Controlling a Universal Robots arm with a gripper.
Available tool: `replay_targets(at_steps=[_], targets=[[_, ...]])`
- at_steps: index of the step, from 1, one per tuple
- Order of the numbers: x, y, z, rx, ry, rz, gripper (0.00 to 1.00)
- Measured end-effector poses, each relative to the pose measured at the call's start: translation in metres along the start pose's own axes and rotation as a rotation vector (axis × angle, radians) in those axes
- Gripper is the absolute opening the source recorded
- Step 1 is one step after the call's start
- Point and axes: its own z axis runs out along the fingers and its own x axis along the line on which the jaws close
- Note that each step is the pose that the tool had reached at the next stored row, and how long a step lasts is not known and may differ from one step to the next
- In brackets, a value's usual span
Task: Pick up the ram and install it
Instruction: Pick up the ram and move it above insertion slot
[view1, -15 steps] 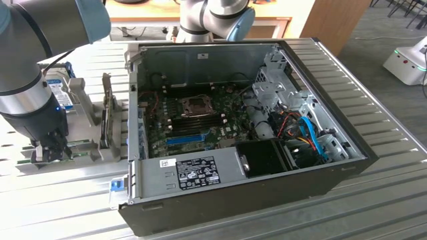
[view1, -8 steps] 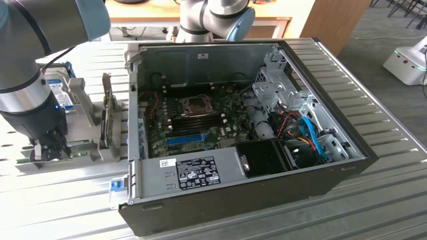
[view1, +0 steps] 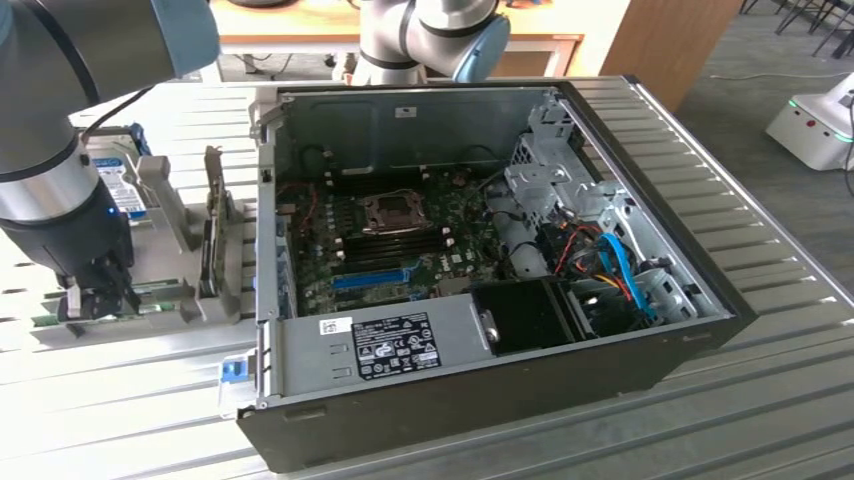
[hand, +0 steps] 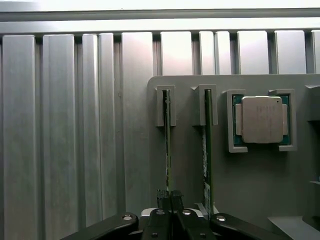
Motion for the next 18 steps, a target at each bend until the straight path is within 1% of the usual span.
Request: replay_targets(at_steps=[4, 9, 11, 12, 18], targets=[[0.0, 0.0, -0.0005, -0.0004, 0.0007, -0.015, 0.12], [0.0, 0.0, -0.0008, -0.0006, 0.0009, -0.015, 0.12], [0.0, 0.0005, -0.0116, -0.0006, 0.0009, -0.015, 0.12], [0.0, 0.0006, -0.0149, -0.0006, 0.0009, -0.016, 0.12], [0.0, 0.0008, -0.0237, -0.0006, 0.0009, -0.017, 0.12]])
